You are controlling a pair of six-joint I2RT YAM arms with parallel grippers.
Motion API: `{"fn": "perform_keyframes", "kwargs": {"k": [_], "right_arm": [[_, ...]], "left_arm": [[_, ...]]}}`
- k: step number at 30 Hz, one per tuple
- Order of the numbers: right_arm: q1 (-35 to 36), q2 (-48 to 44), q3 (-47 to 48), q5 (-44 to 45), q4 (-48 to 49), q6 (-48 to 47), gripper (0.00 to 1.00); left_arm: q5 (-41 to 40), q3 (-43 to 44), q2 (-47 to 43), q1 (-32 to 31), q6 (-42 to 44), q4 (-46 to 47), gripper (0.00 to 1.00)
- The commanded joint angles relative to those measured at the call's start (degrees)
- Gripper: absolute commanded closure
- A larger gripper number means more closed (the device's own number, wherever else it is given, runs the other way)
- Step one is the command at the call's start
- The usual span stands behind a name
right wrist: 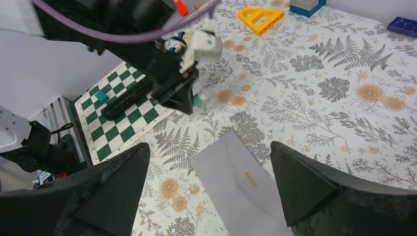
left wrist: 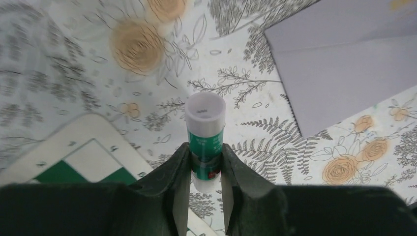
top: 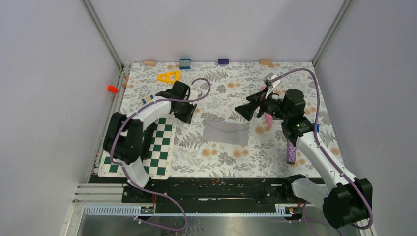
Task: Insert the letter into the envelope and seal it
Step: Place the solid glue at the center of the board.
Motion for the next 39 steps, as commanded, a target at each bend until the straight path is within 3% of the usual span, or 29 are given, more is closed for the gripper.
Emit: {"fn": "perform_keyframes", "kwargs": {"k": [1,9,15,21,39], "right_arm": [[-0.28,-2.9,-0.21,0.22,1.78,-1.34,0.0],[-0.93,-4.44,-1.31,0.29,3.18,-1.53,0.0],[-0.92,-3.34,-0.8,-0.01,3.94,-0.52,0.0],[-0.94,-3.5,-0.94,0.42,3.63,-0.97,0.0],[-1.15,-3.59,-0.53,0.83,2.82,-1.35,0.0]], "left_arm": [[-0.75,4.11,6.67,-0.39,-5.58,-7.27,0.83],[0.6,3.87,11.58,-0.57,-9.28,-6.4,0.8],[2.5,2.9,11.37,-0.57,-10.51,-5.98,0.46],[4.38,2.79,10.89,-0.57,-10.6,-5.9,0.3],[5.82,2.79,9.46,-0.57,-10.36,-4.71,0.12]]}}
